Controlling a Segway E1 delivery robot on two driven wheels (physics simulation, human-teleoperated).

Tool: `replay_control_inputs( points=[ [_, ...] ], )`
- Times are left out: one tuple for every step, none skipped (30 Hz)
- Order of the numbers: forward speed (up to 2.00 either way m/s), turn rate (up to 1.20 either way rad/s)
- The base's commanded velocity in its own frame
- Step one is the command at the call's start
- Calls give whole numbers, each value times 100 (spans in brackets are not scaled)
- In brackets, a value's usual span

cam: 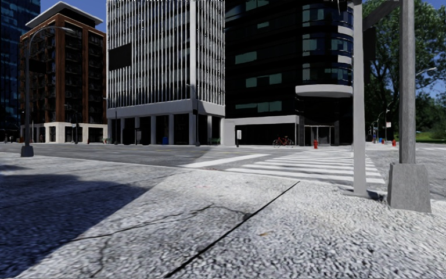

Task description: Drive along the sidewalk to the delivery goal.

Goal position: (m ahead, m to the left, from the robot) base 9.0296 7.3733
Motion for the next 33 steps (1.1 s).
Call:
replay_control_inputs(
  points=[
    [200,52],
    [200,52],
    [200,52],
    [200,52],
    [200,52],
    [200,52],
    [200,52],
    [200,52],
    [200,52],
    [200,52],
    [200,52],
    [200,52],
    [200,52],
    [200,52],
    [200,52],
    [200,52],
    [200,52],
    [200,52],
    [200,52],
    [200,52],
    [200,52],
    [200,52],
    [200,52],
    [200,52],
    [200,52],
    [200,52],
    [200,52],
    [200,52],
    [200,52],
    [200,52],
    [200,52],
    [200,52],
    [200,52]
  ],
)
